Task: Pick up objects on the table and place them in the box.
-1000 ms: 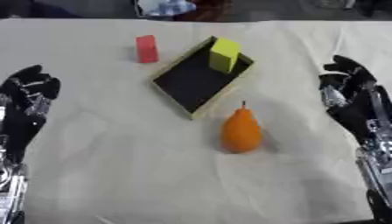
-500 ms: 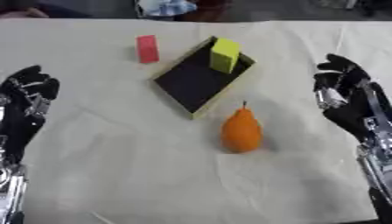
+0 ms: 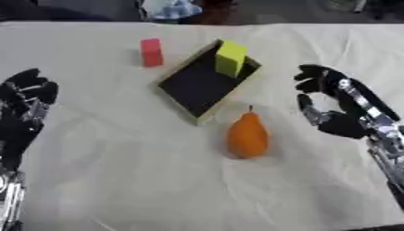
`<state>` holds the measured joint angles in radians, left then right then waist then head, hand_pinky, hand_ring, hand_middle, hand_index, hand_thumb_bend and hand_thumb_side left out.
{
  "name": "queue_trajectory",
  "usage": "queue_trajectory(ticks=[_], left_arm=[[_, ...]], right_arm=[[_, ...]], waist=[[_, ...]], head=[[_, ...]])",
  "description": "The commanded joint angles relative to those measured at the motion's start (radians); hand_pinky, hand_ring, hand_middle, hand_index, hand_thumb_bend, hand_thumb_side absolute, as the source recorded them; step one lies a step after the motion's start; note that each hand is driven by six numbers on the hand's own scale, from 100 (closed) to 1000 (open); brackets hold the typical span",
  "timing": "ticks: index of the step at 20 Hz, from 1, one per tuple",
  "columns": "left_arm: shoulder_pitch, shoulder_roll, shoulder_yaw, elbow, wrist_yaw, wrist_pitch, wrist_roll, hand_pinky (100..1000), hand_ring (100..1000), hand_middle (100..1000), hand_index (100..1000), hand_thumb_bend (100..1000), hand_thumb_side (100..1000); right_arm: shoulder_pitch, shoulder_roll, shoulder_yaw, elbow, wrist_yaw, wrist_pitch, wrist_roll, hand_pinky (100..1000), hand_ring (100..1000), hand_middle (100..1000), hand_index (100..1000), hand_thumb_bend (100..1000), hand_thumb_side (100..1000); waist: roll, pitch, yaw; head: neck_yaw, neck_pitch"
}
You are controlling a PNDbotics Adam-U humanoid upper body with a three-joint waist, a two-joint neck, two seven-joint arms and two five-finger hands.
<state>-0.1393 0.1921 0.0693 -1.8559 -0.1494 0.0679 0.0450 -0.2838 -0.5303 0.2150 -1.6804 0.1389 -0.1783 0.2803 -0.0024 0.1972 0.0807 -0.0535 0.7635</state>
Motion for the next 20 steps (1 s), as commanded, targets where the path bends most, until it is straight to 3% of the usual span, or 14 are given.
queue_trajectory(ticks=[1,12,20], left_arm=[[-0.003,0.017,-0.003,-0.019,0.003,-0.002,-0.004,708,717,699,833,642,655],[-0.004,0.02,-0.006,-0.017,0.001,-0.003,-0.009,709,717,699,833,641,656],[-0.005,0.02,-0.008,-0.016,0.001,-0.003,-0.011,709,718,699,833,640,657]], right_arm=[[-0.025,-0.063,0.041,0.002,0.014,-0.012,0.067,799,782,792,926,127,333],[-0.085,-0.103,0.135,0.038,0.159,-0.089,0.223,828,814,829,949,238,272],[-0.119,-0.085,0.152,0.068,0.278,-0.141,0.248,838,827,844,957,261,288]], waist=[[-0.001,-0.03,0.002],[-0.003,-0.032,0.005],[-0.002,-0.032,0.006]], head=[[-0.004,-0.001],[-0.008,-0.001],[-0.009,0.0]])
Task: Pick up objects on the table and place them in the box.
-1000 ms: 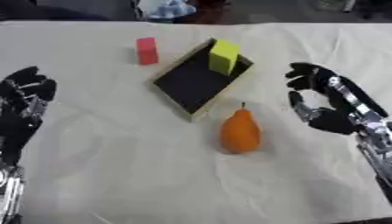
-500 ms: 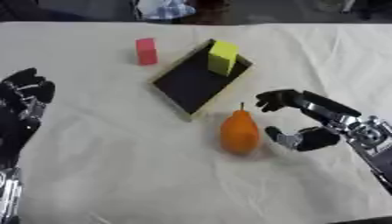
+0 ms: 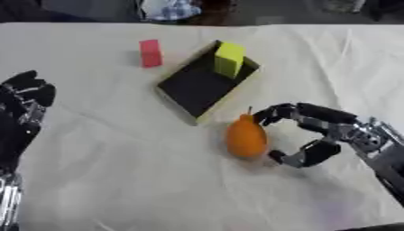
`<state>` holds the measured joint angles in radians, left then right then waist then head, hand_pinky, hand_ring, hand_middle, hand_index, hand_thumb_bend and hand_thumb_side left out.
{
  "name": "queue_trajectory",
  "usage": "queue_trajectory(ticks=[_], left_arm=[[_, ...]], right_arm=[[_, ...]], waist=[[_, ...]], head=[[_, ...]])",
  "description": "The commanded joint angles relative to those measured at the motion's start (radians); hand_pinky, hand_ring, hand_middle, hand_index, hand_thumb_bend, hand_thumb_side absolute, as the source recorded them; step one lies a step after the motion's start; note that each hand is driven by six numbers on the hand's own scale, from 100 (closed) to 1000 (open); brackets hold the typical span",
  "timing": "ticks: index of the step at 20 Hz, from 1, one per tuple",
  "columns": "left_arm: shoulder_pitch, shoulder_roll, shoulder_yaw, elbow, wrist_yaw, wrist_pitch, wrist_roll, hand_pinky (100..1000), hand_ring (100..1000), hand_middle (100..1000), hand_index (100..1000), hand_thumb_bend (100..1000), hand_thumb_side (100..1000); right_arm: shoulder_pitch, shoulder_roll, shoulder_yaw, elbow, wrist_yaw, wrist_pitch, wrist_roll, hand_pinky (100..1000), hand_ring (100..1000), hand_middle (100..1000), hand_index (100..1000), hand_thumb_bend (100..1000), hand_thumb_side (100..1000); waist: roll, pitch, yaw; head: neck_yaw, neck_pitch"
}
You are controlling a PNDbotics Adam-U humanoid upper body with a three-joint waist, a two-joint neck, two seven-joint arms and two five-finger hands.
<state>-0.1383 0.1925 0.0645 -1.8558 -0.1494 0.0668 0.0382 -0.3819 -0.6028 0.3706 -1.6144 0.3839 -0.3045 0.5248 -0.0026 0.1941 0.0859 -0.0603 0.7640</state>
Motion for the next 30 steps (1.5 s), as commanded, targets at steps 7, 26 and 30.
queue_trajectory(ticks=[7,26,30], left_arm=[[-0.006,0.019,-0.004,-0.016,0.001,-0.002,-0.005,709,718,699,833,640,657],[-0.004,0.015,-0.003,-0.014,0.001,-0.001,-0.005,709,718,699,834,639,658],[-0.004,0.015,-0.003,-0.014,0.001,-0.001,-0.005,709,718,699,834,639,658]], right_arm=[[-0.069,0.012,0.003,0.046,0.119,-0.035,-0.014,841,831,851,957,271,288],[-0.13,0.083,0.026,0.131,0.324,-0.078,-0.155,825,813,810,884,226,179],[-0.13,0.083,0.027,0.134,0.327,-0.081,-0.158,825,813,810,884,226,179]], waist=[[0.0,-0.029,0.003],[-0.001,-0.026,0.008],[-0.001,-0.026,0.008]], head=[[-0.004,-0.002],[-0.008,0.001],[-0.008,0.001]])
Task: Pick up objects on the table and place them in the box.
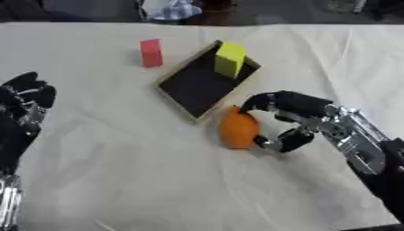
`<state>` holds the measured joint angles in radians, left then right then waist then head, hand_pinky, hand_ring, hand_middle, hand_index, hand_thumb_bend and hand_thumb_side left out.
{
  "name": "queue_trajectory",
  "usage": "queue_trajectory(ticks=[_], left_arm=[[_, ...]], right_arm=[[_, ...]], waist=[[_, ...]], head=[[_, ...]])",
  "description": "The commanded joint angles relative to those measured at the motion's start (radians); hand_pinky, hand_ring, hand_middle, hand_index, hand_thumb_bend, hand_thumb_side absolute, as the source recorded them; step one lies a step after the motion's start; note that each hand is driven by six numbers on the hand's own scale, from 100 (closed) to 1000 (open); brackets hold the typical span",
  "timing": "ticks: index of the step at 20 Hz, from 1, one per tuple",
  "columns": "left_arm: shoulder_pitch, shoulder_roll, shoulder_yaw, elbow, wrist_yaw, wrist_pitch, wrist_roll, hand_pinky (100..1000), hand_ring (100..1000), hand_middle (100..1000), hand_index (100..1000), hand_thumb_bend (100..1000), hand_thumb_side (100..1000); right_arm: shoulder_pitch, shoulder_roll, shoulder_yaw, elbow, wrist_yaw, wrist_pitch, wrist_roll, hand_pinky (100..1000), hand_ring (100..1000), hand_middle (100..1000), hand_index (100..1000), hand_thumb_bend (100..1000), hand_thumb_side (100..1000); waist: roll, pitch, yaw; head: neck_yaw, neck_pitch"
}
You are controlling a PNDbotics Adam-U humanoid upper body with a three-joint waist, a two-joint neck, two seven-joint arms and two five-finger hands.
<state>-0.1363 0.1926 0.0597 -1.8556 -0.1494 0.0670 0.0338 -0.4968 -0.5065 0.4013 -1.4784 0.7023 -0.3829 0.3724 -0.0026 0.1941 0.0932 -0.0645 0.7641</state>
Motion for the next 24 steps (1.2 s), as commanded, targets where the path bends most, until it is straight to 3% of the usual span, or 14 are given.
queue_trajectory(ticks=[1,4,8,15,24], left_arm=[[-0.005,0.015,0.001,-0.014,0.002,-0.001,-0.001,708,718,698,833,636,659],[-0.002,0.013,0.004,-0.013,0.002,-0.001,0.003,708,718,698,833,635,659],[-0.002,0.014,0.004,-0.014,0.002,-0.001,0.003,709,718,698,833,633,661],[-0.002,0.014,0.003,-0.014,0.003,-0.001,0.002,709,718,698,834,633,661],[-0.005,0.013,-0.001,-0.014,0.005,-0.002,-0.002,709,718,698,834,633,661]], right_arm=[[-0.021,-0.008,-0.009,-0.005,0.01,0.001,-0.012,748,699,626,425,129,100],[-0.061,0.027,-0.061,-0.056,-0.017,0.034,-0.049,737,681,608,378,112,100],[-0.075,0.019,-0.103,-0.132,-0.075,0.084,-0.112,727,664,594,364,103,100],[-0.13,0.013,-0.07,-0.126,-0.086,0.102,-0.228,730,666,601,355,100,100],[-0.251,0.036,-0.043,0.008,-0.058,0.091,-0.355,733,666,606,358,100,100]], waist=[[-0.001,-0.026,0.001],[0.0,-0.028,-0.003],[-0.002,-0.027,-0.002],[-0.002,-0.028,0.0],[0.003,-0.025,0.008]], head=[[-0.005,0.002],[-0.001,0.004],[-0.002,0.003],[-0.006,0.003],[-0.014,-0.001]])
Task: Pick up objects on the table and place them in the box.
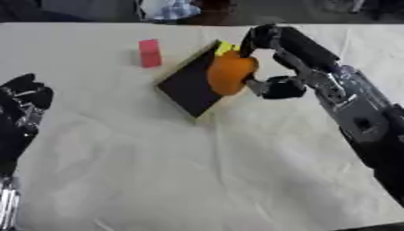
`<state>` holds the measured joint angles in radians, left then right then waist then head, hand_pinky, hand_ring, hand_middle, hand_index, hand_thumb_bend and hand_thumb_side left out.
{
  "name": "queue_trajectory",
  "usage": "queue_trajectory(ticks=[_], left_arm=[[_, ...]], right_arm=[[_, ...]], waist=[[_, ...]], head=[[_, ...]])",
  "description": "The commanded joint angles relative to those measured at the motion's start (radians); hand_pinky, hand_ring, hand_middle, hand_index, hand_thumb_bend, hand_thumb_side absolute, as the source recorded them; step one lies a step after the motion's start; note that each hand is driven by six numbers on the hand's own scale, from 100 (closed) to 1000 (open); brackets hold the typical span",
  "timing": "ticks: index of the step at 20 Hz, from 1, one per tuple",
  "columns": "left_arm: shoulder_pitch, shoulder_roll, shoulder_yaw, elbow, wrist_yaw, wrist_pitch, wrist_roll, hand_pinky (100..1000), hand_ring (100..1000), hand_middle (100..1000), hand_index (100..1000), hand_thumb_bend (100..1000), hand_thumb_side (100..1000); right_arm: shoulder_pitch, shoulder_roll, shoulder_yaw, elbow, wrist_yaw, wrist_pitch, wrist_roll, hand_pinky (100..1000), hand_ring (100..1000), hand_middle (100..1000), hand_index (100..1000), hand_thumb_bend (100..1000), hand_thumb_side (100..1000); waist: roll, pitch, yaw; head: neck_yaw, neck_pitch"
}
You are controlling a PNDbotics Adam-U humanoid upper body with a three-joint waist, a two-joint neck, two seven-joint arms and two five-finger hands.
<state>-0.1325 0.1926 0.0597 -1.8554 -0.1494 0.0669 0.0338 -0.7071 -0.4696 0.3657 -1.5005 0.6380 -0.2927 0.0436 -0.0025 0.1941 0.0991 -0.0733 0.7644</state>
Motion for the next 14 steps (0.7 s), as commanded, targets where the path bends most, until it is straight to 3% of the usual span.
queue_trajectory(ticks=[1,8,14], left_arm=[[-0.009,0.012,-0.001,-0.015,0.005,-0.003,-0.002,709,718,698,834,632,662],[-0.014,0.006,-0.008,-0.015,0.006,-0.004,-0.009,710,719,699,834,632,662],[-0.017,0.003,-0.011,-0.015,0.008,-0.005,-0.013,710,718,699,834,632,662]], right_arm=[[-0.06,0.007,-0.01,0.052,0.005,0.005,-0.032,733,665,606,359,100,100],[-0.176,0.087,-0.039,0.228,0.056,0.028,-0.066,732,661,607,366,100,100],[-0.218,0.155,-0.078,0.395,0.157,0.047,-0.061,746,691,651,506,100,100]], waist=[[0.004,-0.024,0.003],[0.013,-0.019,0.018],[0.02,-0.018,0.03]], head=[[-0.008,-0.002],[-0.031,-0.021],[-0.046,-0.031]])
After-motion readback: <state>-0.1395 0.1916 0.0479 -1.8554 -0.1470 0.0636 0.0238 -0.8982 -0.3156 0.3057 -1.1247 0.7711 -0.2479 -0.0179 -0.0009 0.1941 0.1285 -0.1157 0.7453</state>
